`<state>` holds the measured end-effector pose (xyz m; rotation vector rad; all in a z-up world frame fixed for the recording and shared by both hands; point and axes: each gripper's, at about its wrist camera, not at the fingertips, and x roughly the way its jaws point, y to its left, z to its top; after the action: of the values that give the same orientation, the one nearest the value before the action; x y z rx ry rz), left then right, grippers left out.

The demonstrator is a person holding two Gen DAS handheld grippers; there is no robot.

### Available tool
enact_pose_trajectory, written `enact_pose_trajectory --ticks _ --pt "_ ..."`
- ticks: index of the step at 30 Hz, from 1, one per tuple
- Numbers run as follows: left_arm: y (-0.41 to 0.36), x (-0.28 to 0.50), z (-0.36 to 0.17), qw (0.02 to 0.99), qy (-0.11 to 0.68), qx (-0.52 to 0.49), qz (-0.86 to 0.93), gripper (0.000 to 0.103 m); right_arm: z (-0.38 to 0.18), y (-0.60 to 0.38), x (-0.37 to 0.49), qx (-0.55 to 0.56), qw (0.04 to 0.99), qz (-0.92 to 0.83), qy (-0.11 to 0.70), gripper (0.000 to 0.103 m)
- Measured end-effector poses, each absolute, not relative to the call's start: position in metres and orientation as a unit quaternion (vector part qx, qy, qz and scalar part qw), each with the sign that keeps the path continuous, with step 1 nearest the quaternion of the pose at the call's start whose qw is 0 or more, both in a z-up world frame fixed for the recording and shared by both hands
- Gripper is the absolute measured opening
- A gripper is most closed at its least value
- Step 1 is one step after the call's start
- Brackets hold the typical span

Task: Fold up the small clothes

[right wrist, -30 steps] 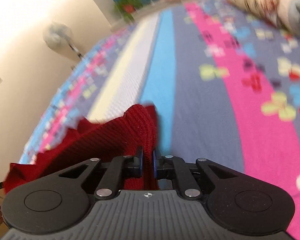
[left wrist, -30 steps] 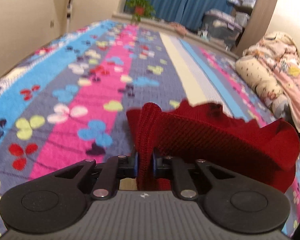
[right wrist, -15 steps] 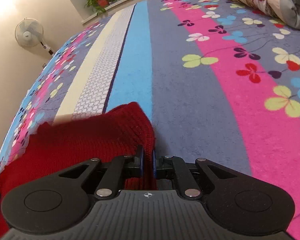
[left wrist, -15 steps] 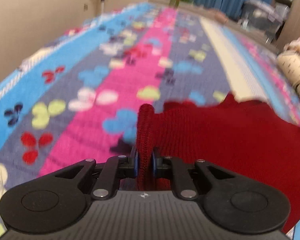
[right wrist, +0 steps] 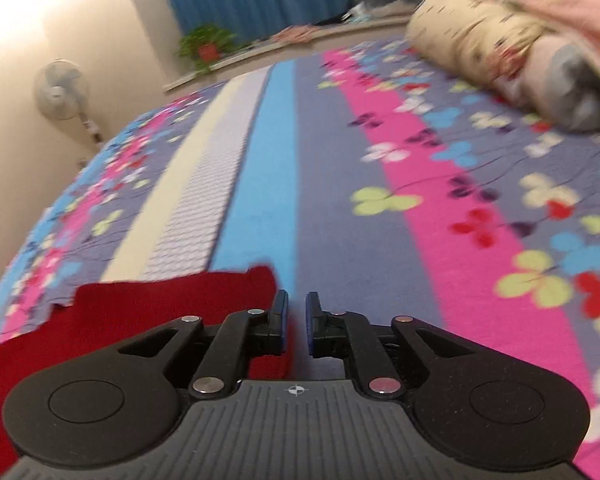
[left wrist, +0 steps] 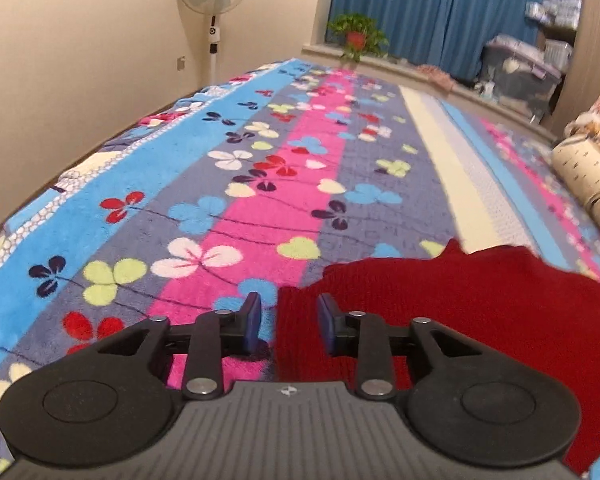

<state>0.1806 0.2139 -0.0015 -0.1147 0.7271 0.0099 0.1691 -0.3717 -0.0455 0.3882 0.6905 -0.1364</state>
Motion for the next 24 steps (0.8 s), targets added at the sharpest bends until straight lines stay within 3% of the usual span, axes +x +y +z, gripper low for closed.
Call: enact_pose_trajectory --ticks 3,7,9,12,13,14,15,18,21,24 --pt "0.212 0.166 0.001 0.925 0.369 -0.070 -0.053 0.037 -0.036 -0.375 0.156 0.201 0.918 -0.042 0.339 0.028" --pt "0.184 0.140 0.002 0.918 0.366 0.005 -0.151 0.042 -0.042 -0.365 0.138 0.190 0.897 0.016 0.400 0.045" --pt "0.171 0.125 -0.001 0.910 0.363 0.043 -0.197 0.053 -0.052 -0.357 0.131 0.173 0.880 0.020 0.441 0.046" --pt "0.158 0.114 -0.016 0.889 0.392 0.076 -0.224 0.054 -0.059 -0.347 0.120 0.125 0.880 0.006 0.458 0.046" --pt "0.155 0.114 -0.026 0.880 0.413 0.094 -0.214 0.054 -0.060 -0.344 0.117 0.117 0.881 0.012 0.459 0.044" --pt "0.151 0.115 -0.036 0.871 0.435 0.114 -0.195 0.054 -0.061 -0.342 0.113 0.116 0.880 0.019 0.461 0.030" --pt "0.149 0.115 -0.043 0.866 0.448 0.130 -0.181 0.054 -0.061 -0.340 0.110 0.120 0.879 0.029 0.461 0.007" --pt "0.147 0.106 -0.034 0.879 0.426 0.132 -0.170 0.053 -0.055 -0.335 0.101 0.112 0.885 0.026 0.452 0.000" --pt "0.153 0.095 -0.015 0.897 0.391 0.082 -0.190 0.053 -0.038 -0.348 0.093 0.142 0.893 0.015 0.426 0.000" --pt "0.145 0.096 -0.030 0.876 0.431 0.114 -0.184 0.053 -0.039 -0.354 0.087 0.143 0.891 0.024 0.429 0.000"
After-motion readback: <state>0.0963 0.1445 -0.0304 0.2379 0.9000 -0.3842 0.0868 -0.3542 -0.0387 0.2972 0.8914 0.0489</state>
